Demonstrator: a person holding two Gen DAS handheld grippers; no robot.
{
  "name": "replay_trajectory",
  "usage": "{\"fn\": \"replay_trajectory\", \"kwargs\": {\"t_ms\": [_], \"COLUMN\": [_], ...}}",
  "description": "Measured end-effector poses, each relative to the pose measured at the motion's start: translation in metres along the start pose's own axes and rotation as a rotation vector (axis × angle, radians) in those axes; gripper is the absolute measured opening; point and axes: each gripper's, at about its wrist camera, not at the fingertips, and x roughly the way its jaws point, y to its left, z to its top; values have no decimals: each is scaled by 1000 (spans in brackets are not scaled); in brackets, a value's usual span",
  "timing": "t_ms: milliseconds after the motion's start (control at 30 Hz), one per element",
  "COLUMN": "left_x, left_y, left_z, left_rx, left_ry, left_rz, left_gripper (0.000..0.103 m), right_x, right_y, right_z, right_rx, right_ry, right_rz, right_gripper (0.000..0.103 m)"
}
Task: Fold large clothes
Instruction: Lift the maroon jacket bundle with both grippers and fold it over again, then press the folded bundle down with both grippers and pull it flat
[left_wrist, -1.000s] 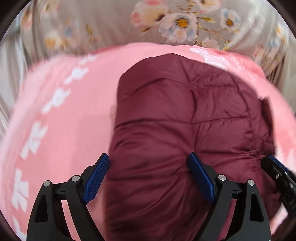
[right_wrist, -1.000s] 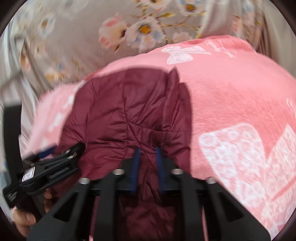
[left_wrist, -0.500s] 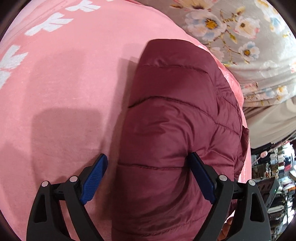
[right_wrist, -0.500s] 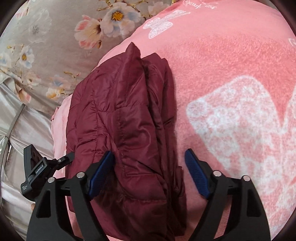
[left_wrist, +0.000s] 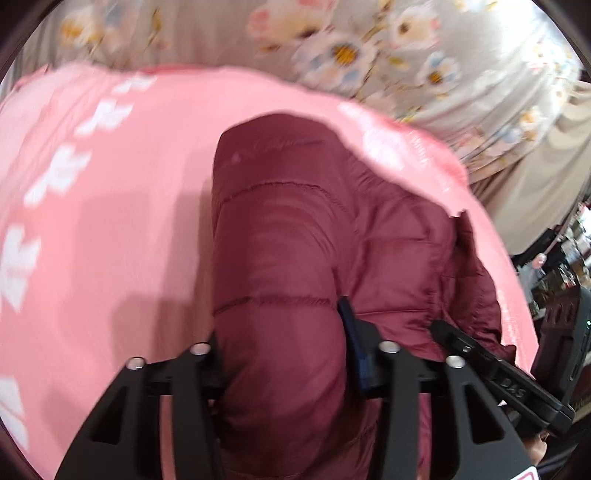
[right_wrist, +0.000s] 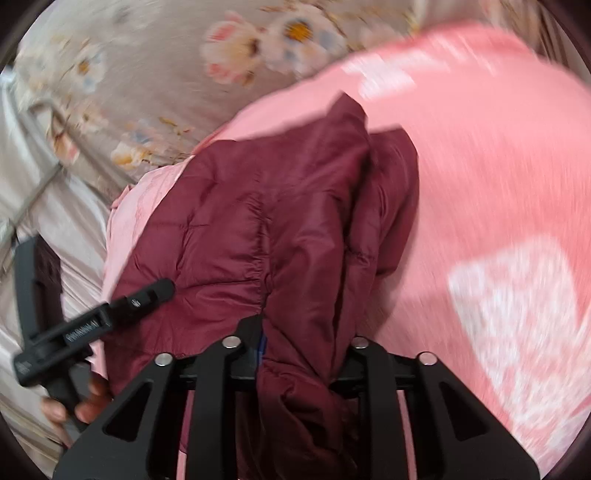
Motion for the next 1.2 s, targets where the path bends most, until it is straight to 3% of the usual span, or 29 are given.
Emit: {"fn": "replay_trajectory", "kwargs": {"t_ms": [167, 300, 400, 600, 833, 967, 1067, 1200], "left_x": [-36, -56, -53, -29, 12, 22, 30, 20], "left_y": [16, 50, 80, 144, 190, 198, 207, 214], "left_z": [30, 55, 70, 88, 77, 67, 64, 63], "left_rx": [97, 139, 152, 132, 110, 116, 81, 7], "left_ry": [-147, -261, -300, -304, -241, -258, -242, -210], "left_rz": [59, 120, 171, 214, 249, 259, 285, 285], "left_gripper": [37, 37, 37, 37, 38, 44, 57, 61], "right_x": [5, 28, 61, 128, 190, 198, 204, 189], "right_y": [58, 101, 131, 162, 165, 156, 151, 144], "right_z": [38, 61, 76, 86, 69, 61, 59, 59], "right_rx": [-126, -193, -224, -255, -264, -249, -232, -195], "right_ry": [-104, -136, -133, -88, -6, -9, 1, 26], "right_rz": [51, 100, 119, 128, 76, 87, 85, 61], "right_gripper": [18, 17, 17, 18, 18, 21, 32, 42]}}
